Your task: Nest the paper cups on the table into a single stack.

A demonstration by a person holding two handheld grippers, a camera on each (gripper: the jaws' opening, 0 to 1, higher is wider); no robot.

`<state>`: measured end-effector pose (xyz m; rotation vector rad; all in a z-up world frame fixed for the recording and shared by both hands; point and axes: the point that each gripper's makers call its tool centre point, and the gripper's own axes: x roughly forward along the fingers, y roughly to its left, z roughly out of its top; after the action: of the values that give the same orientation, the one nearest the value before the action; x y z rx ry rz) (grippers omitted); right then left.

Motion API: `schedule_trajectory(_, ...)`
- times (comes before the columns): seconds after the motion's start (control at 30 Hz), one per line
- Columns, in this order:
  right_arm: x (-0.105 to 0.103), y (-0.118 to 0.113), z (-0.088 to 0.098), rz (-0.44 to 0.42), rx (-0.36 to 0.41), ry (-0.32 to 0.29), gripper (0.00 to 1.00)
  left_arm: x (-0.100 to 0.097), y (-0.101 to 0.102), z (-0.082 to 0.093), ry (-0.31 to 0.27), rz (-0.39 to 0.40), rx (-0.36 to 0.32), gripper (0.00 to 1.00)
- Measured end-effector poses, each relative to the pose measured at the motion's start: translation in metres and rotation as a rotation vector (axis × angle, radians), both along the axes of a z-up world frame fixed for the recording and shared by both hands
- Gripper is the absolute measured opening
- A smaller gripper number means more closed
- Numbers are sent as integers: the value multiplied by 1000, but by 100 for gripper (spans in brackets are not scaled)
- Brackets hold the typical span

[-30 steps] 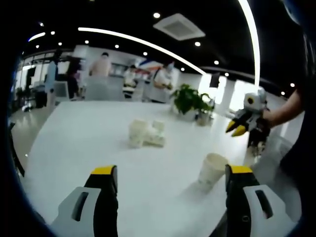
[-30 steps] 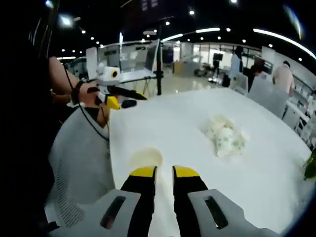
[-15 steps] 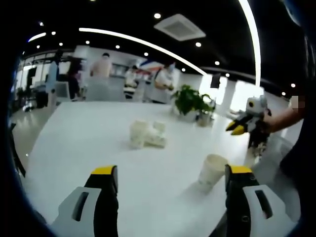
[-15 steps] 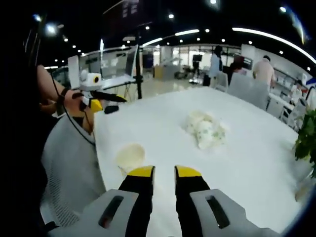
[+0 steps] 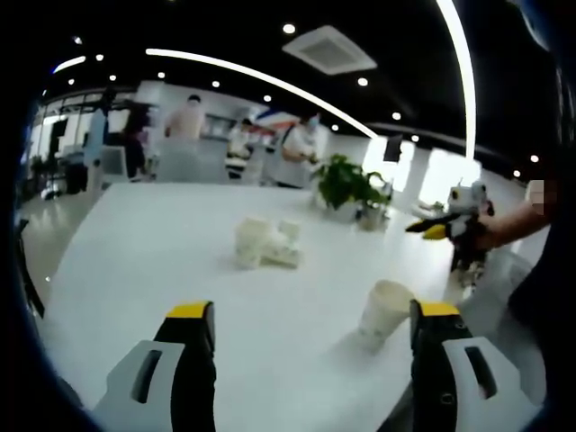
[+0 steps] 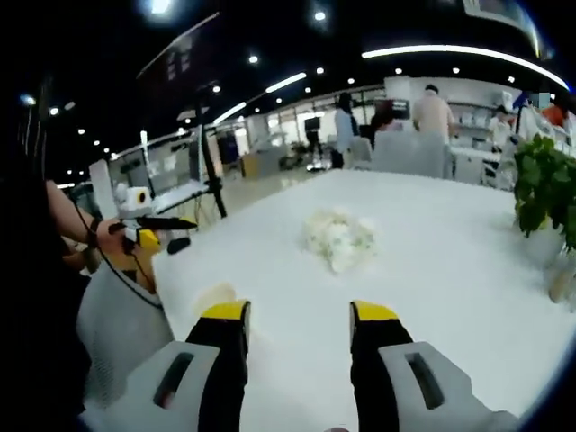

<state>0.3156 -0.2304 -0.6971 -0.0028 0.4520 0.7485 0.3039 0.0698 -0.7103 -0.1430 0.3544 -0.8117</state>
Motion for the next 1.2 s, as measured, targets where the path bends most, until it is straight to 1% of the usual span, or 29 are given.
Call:
schedule_trajectory(0.07, 3, -5, 0, -17, -9, -9, 51, 1, 0, 1, 0, 1, -2, 88)
schedule_trajectory(0.17, 4, -7, 0, -34, -3, -7, 58, 1, 0, 0, 2, 1, 2, 87)
schedule_trajectory(0.33, 5, -10, -1, -53, -2, -10, 67, 1, 1, 0, 0, 2, 2, 87)
schedule_trajectory(0.4, 6, -13, -5, -59, -29, -12, 71, 2, 1, 1, -1, 0, 5, 87)
schedule_trajectory(0.47, 5, -13, -5, -63, -35, -14, 76, 2, 1, 1, -1, -1, 6, 87)
schedule_trajectory(0.53, 6, -17, -10, -81, -36, 9, 81, 2, 1, 2, -4, -6, 8, 87)
schedule_trajectory(0.57, 6, -18, -12, -88, -44, 10, 85, 2, 1, 2, -5, -6, 9, 87)
schedule_trajectory(0.67, 8, -23, -12, -104, -69, -3, 95, 3, 2, 3, -7, -6, 11, 87)
schedule_trajectory(0.73, 10, -26, -12, -111, -79, -16, 99, 4, 2, 4, -6, -7, 14, 87)
schedule_trajectory(0.9, 9, -34, -14, -115, -99, -11, 100, 5, 0, 3, -3, -12, 18, 87)
schedule_trajectory(1.1, 9, -37, -13, -128, -89, -13, 100, 7, -2, 6, -5, -22, 27, 86)
schedule_trajectory(1.2, 8, -37, -16, -121, -86, -6, 99, 9, -3, 8, -9, -29, 32, 86)
